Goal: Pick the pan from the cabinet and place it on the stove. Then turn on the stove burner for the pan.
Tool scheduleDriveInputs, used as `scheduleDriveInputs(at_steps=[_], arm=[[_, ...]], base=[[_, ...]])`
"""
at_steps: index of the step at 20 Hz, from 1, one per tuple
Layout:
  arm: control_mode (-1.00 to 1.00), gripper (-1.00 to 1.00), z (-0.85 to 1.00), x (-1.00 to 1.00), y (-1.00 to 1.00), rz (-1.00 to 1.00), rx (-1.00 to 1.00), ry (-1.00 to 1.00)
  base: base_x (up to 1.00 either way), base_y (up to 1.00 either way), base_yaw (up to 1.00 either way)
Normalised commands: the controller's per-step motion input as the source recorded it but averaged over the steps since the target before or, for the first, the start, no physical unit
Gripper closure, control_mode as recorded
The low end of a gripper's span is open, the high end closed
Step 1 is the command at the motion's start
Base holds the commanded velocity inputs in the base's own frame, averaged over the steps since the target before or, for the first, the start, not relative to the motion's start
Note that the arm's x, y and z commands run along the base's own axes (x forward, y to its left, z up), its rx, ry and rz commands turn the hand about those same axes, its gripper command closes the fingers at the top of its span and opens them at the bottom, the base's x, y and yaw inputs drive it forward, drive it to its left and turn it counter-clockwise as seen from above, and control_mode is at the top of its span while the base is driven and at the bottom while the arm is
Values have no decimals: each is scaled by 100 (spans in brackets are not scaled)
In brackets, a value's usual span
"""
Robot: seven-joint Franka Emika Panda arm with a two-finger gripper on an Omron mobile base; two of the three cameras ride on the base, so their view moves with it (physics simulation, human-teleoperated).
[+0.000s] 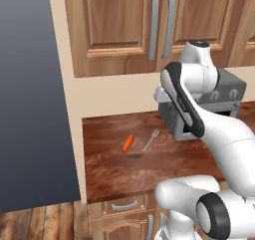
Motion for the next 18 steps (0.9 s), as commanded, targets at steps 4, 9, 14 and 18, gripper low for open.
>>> scheduleDriveInputs(at_steps=[4,9,14,18], arm=[[-100,-100,0,-1,2,0,0,0],[-100,-100,0,-4,0,0,0,-12],[-100,-100,4,-7,0,0,0,-26],[-100,-100,18,-9,0,0,0,-31]], base=[[0,0,0],[0,0,0],[0,0,0],[0,0,0]])
